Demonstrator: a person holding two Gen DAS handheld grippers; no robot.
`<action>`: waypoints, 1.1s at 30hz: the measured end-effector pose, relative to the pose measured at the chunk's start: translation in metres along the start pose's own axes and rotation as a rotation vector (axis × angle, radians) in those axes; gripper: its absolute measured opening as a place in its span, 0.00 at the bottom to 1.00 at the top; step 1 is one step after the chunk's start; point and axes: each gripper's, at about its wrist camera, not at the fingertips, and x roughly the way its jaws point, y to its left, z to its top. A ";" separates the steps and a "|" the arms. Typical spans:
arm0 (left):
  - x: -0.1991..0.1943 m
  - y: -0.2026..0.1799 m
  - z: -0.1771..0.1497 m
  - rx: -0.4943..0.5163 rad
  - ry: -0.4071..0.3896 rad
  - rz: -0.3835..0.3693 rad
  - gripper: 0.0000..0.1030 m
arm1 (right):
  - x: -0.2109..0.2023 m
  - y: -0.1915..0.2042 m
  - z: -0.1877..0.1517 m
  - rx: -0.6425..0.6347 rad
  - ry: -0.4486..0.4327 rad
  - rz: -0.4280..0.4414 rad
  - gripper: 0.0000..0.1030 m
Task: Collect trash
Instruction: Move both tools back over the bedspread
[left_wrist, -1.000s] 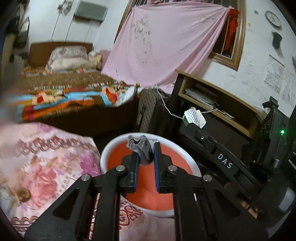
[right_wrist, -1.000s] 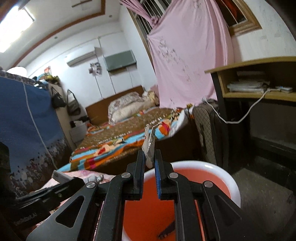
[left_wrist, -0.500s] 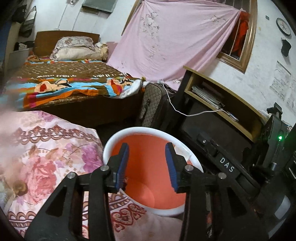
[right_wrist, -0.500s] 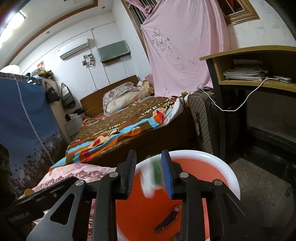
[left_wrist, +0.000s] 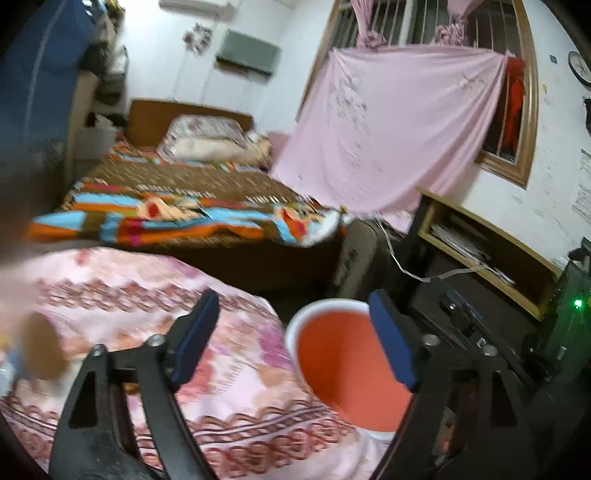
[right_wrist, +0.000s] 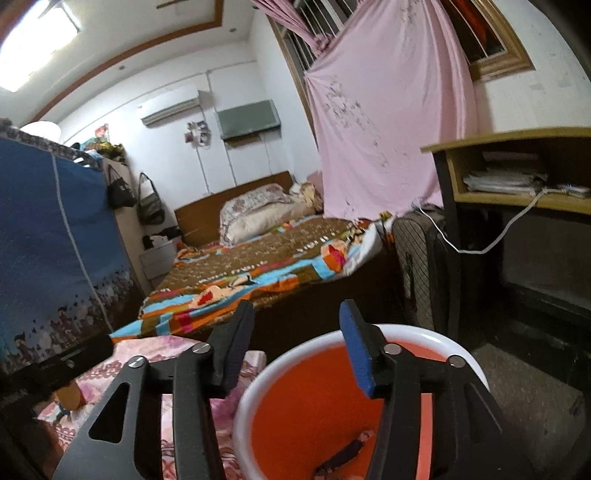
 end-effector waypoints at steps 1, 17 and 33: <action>-0.007 0.004 0.001 0.006 -0.025 0.026 0.75 | -0.001 0.004 0.000 -0.005 -0.011 0.010 0.69; -0.091 0.064 -0.003 0.005 -0.266 0.295 0.89 | -0.026 0.077 -0.003 -0.108 -0.221 0.225 1.00; -0.155 0.129 -0.018 0.015 -0.368 0.510 0.89 | -0.042 0.150 -0.028 -0.226 -0.267 0.417 1.00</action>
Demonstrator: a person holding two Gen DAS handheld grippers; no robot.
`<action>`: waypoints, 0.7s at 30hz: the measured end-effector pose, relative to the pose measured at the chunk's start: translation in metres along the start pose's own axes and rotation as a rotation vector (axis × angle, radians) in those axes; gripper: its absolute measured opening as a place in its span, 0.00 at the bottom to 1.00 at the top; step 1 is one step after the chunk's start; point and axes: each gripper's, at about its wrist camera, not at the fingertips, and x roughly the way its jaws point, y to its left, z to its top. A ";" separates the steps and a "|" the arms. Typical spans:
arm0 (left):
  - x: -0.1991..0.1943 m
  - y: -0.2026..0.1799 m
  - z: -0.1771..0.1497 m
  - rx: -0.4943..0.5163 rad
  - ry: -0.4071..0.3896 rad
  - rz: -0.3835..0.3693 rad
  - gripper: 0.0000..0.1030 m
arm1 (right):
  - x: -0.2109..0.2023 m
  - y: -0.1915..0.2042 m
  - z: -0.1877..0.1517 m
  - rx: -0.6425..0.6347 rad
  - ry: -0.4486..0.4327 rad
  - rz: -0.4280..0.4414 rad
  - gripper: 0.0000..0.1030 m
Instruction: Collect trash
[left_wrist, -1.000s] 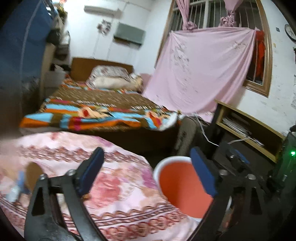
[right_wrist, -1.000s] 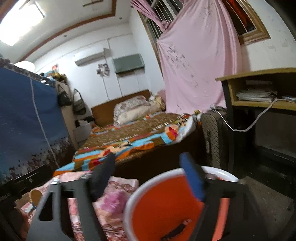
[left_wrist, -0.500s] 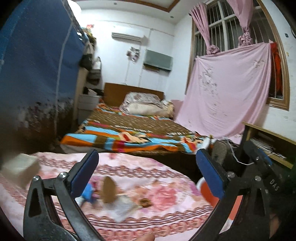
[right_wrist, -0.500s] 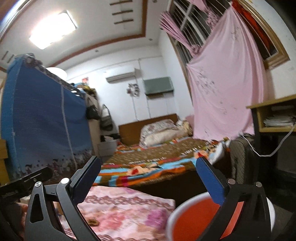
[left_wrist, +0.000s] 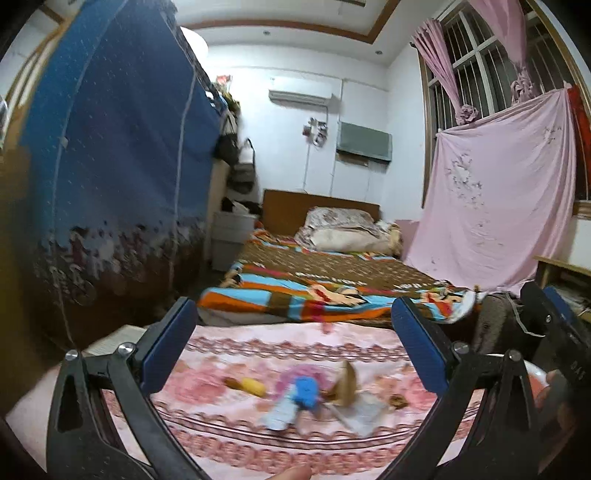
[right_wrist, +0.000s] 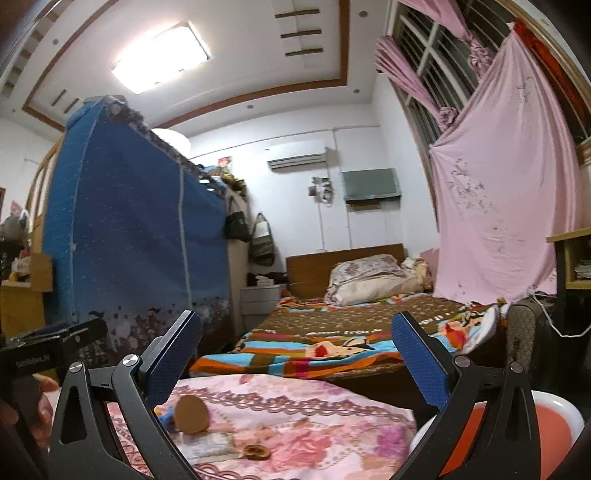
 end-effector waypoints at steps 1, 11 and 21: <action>-0.001 0.004 -0.002 0.008 -0.005 0.006 0.89 | 0.001 0.002 -0.001 -0.005 0.006 0.005 1.00; 0.019 0.011 -0.025 0.024 0.161 -0.018 0.89 | 0.048 0.018 -0.029 -0.047 0.294 0.060 1.00; 0.061 0.023 -0.049 -0.053 0.451 -0.088 0.71 | 0.094 0.011 -0.063 0.000 0.627 0.034 0.95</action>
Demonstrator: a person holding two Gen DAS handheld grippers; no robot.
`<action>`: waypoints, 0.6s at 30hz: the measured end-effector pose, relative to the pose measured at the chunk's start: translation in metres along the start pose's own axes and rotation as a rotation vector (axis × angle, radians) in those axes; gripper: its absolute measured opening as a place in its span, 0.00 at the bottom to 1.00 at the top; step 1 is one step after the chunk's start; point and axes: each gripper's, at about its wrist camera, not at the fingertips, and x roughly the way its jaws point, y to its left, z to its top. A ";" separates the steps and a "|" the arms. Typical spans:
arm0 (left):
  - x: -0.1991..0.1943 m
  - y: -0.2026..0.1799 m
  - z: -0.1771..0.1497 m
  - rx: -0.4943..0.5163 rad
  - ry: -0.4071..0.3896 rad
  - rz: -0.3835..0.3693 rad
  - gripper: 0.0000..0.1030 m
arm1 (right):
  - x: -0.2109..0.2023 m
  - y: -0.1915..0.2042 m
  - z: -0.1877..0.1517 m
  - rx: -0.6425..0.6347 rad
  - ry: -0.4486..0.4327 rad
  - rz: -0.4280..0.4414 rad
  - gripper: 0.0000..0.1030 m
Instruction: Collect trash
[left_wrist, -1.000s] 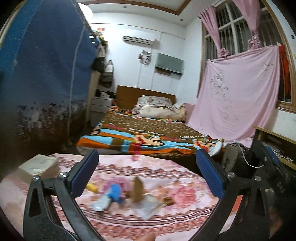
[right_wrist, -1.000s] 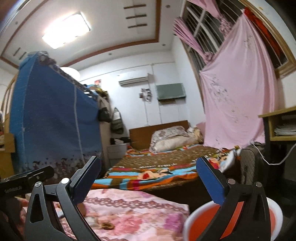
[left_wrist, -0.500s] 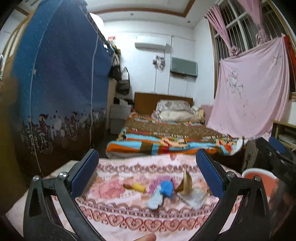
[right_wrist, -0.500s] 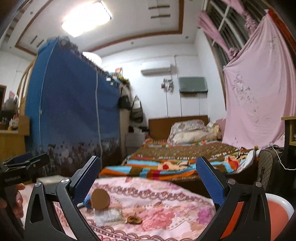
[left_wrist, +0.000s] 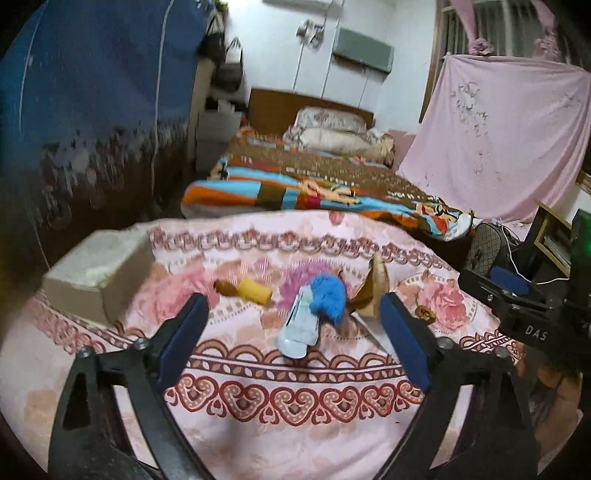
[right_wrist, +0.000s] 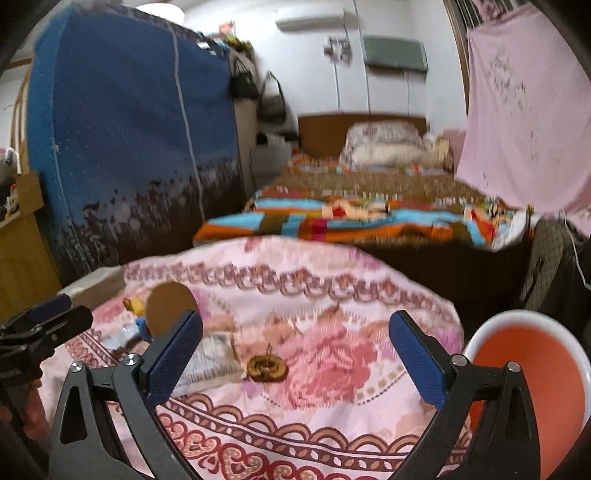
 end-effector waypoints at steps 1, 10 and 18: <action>0.002 0.002 0.000 -0.009 0.016 -0.005 0.66 | 0.003 -0.001 0.000 0.004 0.019 0.003 0.92; 0.028 0.001 -0.002 -0.008 0.153 -0.035 0.38 | 0.035 0.008 -0.006 -0.032 0.193 0.022 0.63; 0.041 -0.002 -0.004 0.008 0.221 -0.048 0.19 | 0.051 0.011 -0.014 -0.042 0.302 0.061 0.49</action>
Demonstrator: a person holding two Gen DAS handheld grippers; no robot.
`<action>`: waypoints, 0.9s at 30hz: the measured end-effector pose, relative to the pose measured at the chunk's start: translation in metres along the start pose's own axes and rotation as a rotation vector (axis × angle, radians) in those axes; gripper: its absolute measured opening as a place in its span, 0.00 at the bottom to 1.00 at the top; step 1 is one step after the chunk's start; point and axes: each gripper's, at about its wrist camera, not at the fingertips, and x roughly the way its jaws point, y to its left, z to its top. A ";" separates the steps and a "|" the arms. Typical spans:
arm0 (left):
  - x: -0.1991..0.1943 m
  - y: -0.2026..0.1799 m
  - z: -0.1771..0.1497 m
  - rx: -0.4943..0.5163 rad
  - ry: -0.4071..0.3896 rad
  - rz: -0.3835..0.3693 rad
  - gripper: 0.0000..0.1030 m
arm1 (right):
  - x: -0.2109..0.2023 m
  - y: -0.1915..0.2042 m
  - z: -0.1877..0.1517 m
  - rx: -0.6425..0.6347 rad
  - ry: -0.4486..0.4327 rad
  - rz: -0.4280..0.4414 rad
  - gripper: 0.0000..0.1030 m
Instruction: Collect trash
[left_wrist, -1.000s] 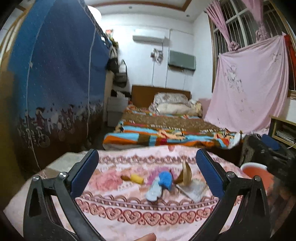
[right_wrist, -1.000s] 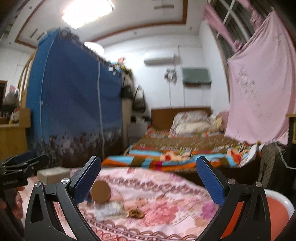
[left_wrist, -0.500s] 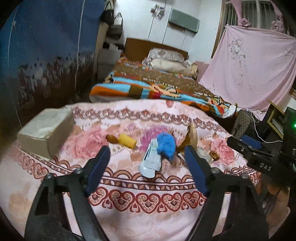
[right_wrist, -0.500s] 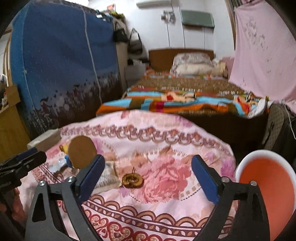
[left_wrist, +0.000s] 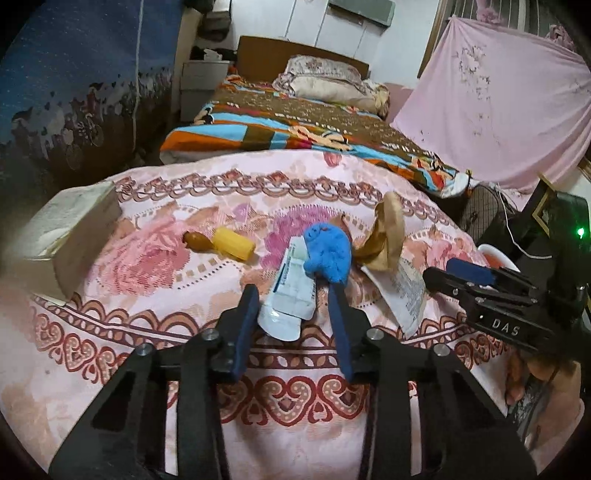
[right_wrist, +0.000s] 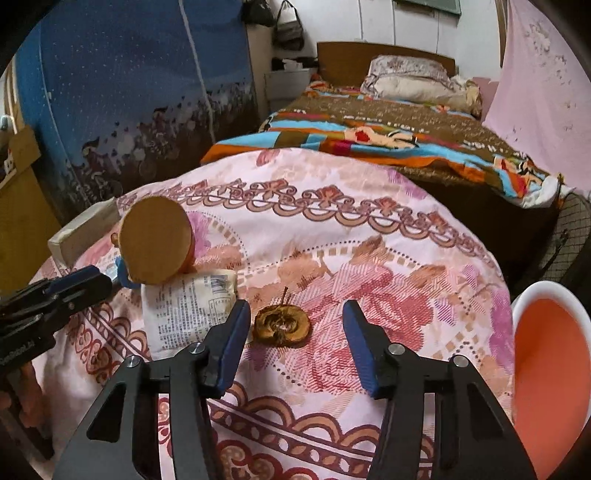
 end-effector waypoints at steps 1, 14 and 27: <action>0.001 -0.001 0.000 0.005 0.007 0.005 0.17 | 0.000 -0.001 0.000 0.005 0.004 0.006 0.48; -0.015 -0.007 -0.002 0.036 -0.066 0.007 0.07 | 0.003 0.004 0.001 -0.009 0.013 0.030 0.27; -0.050 -0.035 -0.010 0.172 -0.261 0.032 0.06 | -0.032 0.006 -0.001 -0.029 -0.177 0.025 0.27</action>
